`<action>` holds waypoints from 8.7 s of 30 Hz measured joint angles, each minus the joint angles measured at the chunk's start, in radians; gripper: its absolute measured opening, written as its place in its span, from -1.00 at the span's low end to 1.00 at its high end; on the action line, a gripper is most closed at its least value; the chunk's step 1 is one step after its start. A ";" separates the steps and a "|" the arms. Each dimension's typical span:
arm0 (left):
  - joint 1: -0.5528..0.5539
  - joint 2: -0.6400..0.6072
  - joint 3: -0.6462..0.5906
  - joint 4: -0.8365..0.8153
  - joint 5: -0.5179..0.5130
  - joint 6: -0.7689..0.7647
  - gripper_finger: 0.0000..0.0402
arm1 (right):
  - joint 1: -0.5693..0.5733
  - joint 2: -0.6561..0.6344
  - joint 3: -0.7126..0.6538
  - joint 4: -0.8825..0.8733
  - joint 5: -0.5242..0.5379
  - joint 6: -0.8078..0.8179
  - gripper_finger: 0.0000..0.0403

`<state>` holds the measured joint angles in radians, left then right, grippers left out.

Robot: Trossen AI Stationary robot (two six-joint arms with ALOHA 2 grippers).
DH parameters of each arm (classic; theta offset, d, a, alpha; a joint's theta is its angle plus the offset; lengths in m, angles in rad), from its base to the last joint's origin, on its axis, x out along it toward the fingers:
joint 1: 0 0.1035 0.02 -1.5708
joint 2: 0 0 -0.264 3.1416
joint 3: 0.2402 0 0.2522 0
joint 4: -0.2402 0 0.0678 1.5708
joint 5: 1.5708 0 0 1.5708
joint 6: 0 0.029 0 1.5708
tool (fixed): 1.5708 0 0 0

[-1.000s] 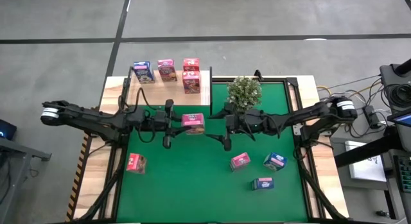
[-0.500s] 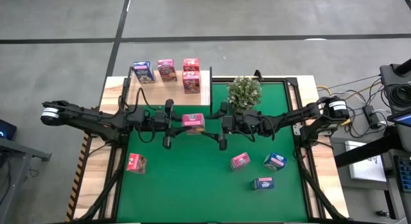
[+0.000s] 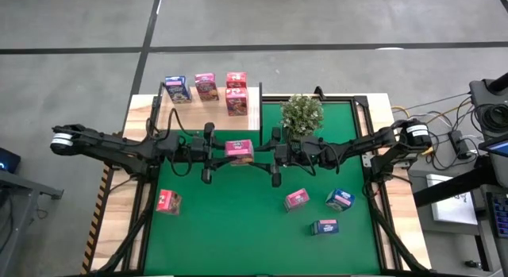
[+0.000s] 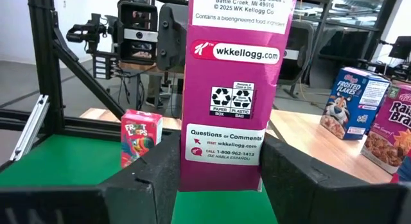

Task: Stack cereal on shelf
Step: Put the top pink cereal box on the shelf

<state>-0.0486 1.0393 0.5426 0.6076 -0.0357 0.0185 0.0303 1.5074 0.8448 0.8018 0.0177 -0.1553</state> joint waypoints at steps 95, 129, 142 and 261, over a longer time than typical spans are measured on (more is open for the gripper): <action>0.266 0.284 1.116 -1.888 -0.184 0.365 -0.27 | 0.000 -0.198 -0.001 -0.403 0.053 -0.060 0.35; 0.813 0.430 1.040 -1.772 0.257 0.647 -0.22 | 0.000 -0.168 -0.002 -0.408 0.053 -0.020 0.36; 0.819 0.420 1.039 -1.777 0.191 0.646 -0.05 | 0.000 -0.168 -0.002 -0.409 0.053 -0.016 0.39; 0.402 0.171 0.388 -1.037 -0.496 0.156 -0.97 | 0.000 -0.169 -0.002 -0.432 0.054 -0.002 0.32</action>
<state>0.3532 1.2103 0.9306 -0.4290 -0.5312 0.1741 0.0303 1.3380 0.8433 0.3698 0.0719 -0.1574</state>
